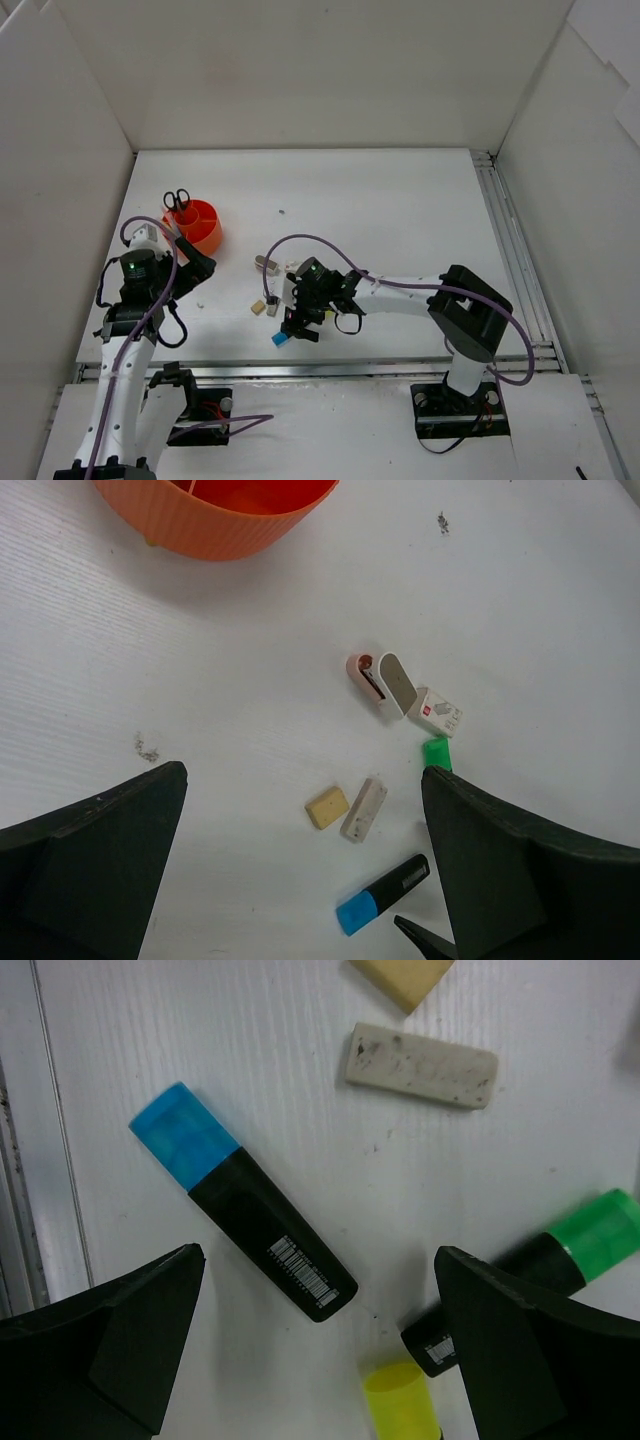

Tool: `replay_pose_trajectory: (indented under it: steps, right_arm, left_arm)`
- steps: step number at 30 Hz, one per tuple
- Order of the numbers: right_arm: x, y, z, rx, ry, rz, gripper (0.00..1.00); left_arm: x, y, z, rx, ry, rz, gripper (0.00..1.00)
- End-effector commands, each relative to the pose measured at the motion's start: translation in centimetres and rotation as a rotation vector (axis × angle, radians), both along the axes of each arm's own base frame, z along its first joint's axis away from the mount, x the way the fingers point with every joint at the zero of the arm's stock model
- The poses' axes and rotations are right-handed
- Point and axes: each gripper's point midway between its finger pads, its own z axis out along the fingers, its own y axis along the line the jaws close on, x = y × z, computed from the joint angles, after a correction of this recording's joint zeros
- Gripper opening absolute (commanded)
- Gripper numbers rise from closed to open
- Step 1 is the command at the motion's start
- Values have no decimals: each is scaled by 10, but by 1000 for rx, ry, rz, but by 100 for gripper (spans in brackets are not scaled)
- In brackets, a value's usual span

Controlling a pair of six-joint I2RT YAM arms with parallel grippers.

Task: Sort the stationery into containers
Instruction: Pick up the pen from the corner of the board.

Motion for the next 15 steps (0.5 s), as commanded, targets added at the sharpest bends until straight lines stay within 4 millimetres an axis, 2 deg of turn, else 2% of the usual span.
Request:
replay_pose_trajectory:
  steps: [1,3,6,8,11,12,14,15]
  right_arm:
    - [0,7,3,-13,-26,42,98]
    - [-2,4,-10,-51,-13,39,98]
    - [0,3,-21,-87,-12,22,91]
    - [3,7,-23,-88,-15,12,88]
    - [7,10,-29,-100,-8,-11,72]
    - [4,12,-29,-94,-2,-4,57]
    - [3,15,-27,-74,0,2,39]
    - [1,18,-25,-57,0,7,18]
  left_arm:
    - [12,-4,8,-18,-29,-11,100]
    - [15,-1,11,-5,-34,-5,100]
    - [19,1,11,3,-36,1,99]
    - [19,2,11,8,-33,1,100]
    - [20,1,12,12,-41,-5,99]
    - [20,0,14,11,-49,-11,100]
    - [21,-4,17,0,-65,-35,100]
    - [22,-6,18,0,-70,-48,100]
